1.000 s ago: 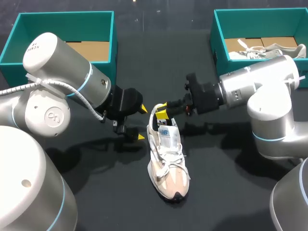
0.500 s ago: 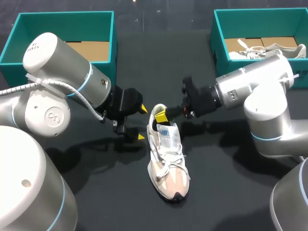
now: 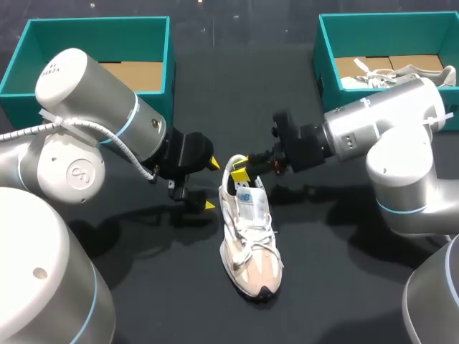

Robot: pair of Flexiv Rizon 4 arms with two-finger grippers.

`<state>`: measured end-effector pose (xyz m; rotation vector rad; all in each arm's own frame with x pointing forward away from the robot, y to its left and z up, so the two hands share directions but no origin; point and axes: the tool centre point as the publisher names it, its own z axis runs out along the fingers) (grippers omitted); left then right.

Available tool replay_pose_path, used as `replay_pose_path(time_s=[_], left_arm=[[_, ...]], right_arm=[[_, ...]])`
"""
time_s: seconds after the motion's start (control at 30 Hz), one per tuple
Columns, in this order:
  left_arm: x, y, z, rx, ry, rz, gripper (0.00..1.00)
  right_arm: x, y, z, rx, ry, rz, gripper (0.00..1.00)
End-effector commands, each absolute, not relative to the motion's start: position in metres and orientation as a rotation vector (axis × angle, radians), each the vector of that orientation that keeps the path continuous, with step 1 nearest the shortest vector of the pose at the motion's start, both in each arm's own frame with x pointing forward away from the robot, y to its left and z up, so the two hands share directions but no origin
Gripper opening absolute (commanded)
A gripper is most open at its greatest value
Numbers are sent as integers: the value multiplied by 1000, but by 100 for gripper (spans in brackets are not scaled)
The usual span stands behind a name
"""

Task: Take the shoe out of the shoebox, open the shoe tongue, remove and reinsert the insole, then place the shoe into the shoebox

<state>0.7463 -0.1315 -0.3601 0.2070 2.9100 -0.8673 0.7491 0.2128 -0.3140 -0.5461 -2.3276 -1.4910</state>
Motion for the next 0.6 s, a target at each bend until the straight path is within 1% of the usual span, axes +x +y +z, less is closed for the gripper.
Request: replay_pose_path(time_s=[0.03,0.6], left_arm=[[745,-129,-356,210,2913,-854,100],[745,-128,-356,208,2915,-841,100]], right_arm=[[749,209,-305,-552,-2360,-1442,46],[756,195,-305,-579,-2373,-1394,47]])
